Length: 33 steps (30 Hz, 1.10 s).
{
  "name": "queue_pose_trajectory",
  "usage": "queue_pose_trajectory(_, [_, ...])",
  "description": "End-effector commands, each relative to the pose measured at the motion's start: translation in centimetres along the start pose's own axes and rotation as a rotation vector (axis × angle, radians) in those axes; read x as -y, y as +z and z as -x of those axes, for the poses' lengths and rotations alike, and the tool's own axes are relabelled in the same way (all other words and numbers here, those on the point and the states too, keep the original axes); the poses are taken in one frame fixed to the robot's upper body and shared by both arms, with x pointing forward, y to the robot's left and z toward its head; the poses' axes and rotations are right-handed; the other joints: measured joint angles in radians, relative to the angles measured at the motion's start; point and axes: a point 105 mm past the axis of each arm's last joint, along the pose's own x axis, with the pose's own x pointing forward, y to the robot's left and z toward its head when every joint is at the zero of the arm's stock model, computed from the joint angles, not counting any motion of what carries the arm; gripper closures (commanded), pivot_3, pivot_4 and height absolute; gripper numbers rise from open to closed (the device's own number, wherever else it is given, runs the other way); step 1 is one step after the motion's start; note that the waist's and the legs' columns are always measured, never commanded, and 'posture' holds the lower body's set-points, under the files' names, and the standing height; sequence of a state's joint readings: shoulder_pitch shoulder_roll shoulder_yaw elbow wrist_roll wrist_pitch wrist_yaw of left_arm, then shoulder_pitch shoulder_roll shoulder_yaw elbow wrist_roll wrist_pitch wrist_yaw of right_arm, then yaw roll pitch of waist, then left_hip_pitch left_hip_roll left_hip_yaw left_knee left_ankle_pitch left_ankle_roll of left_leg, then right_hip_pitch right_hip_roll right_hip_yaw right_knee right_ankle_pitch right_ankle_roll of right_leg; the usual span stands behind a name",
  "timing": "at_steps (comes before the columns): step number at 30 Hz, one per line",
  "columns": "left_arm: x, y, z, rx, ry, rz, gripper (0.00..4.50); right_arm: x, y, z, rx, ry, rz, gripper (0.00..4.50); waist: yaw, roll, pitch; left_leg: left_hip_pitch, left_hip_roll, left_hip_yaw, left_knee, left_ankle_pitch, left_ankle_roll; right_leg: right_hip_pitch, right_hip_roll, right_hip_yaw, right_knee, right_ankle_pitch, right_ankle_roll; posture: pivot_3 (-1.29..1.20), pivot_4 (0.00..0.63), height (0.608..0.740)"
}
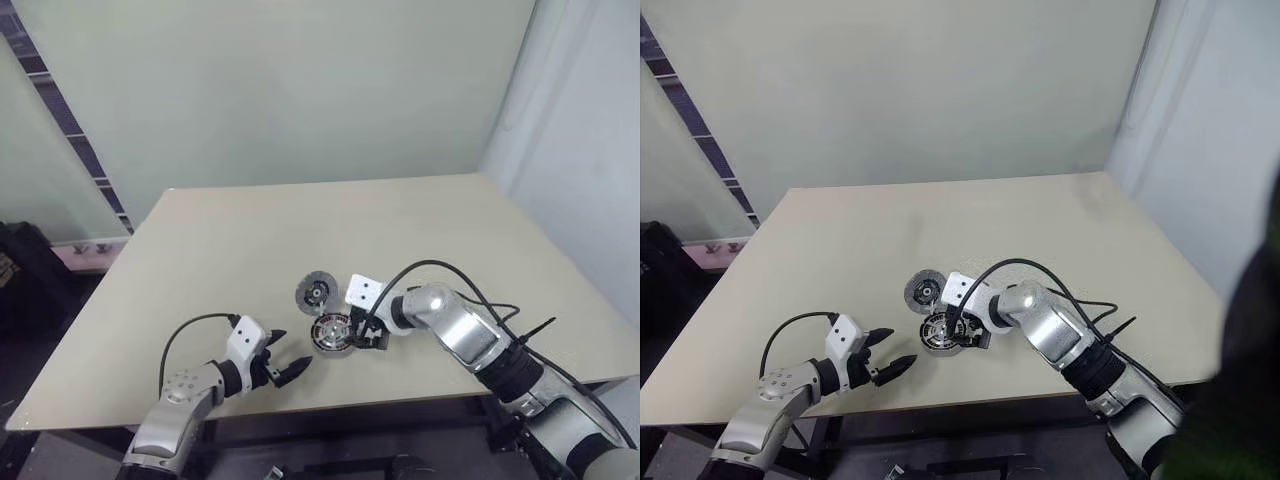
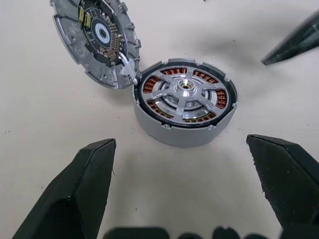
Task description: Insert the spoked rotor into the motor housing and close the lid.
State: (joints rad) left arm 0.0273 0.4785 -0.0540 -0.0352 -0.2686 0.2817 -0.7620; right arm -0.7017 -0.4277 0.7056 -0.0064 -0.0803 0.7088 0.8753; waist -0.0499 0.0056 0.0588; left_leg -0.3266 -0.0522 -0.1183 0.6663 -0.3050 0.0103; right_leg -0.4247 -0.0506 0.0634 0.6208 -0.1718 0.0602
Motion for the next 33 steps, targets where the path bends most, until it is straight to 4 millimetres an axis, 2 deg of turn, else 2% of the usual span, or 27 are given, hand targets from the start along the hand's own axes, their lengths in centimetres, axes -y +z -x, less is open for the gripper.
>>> queue_pose_trajectory(1, [-0.5,1.3,0.0,0.04,0.011,-0.035,0.0,-0.4,1.0,0.3,-0.044,0.034,0.135,0.03,0.0,0.0,0.0,0.0,0.0,0.0,0.0,0.0,0.0,0.0,0.0,0.0,0.0,0.0,0.0,0.0,0.0,0.74])
queue_pose_trajectory(7, [-0.3,1.1,-0.1,0.039,0.007,-0.031,0.0,-1.1,0.3,-0.2,-0.174,0.103,0.269,0.03,0.0,0.0,0.0,0.0,0.0,0.0,0.0,0.0,0.0,0.0,-0.001,0.0,0.0,0.0,0.0,0.0,0.0,0.74])
queue_pose_trajectory(14, [0.2,0.9,-0.1,0.042,0.001,-0.022,0.0,-1.8,0.2,-1.0,-0.228,0.161,0.34,0.03,0.0,0.0,0.0,0.0,0.0,-0.002,0.0,0.0,0.0,0.0,-0.001,-0.002,0.0,0.0,0.0,0.0,0.0,0.74])
queue_pose_trajectory(32, [0.2,1.0,-0.1,0.049,0.015,-0.017,0.0,-1.7,-1.3,-3.3,-0.251,0.179,0.297,0.03,0.0,0.0,0.0,0.0,0.0,-0.003,0.0,0.001,-0.002,0.0,-0.001,-0.002,0.001,0.0,0.0,0.0,0.0,0.74])
queue_pose_trajectory(33, [0.2,1.0,-0.1,0.049,0.016,-0.018,0.0,-1.7,-1.4,-3.3,-0.253,0.179,0.294,0.19,0.0,0.0,0.0,0.0,0.0,-0.003,0.0,0.001,-0.002,0.0,-0.001,-0.002,0.001,0.0,0.0,0.0,0.0,0.74])
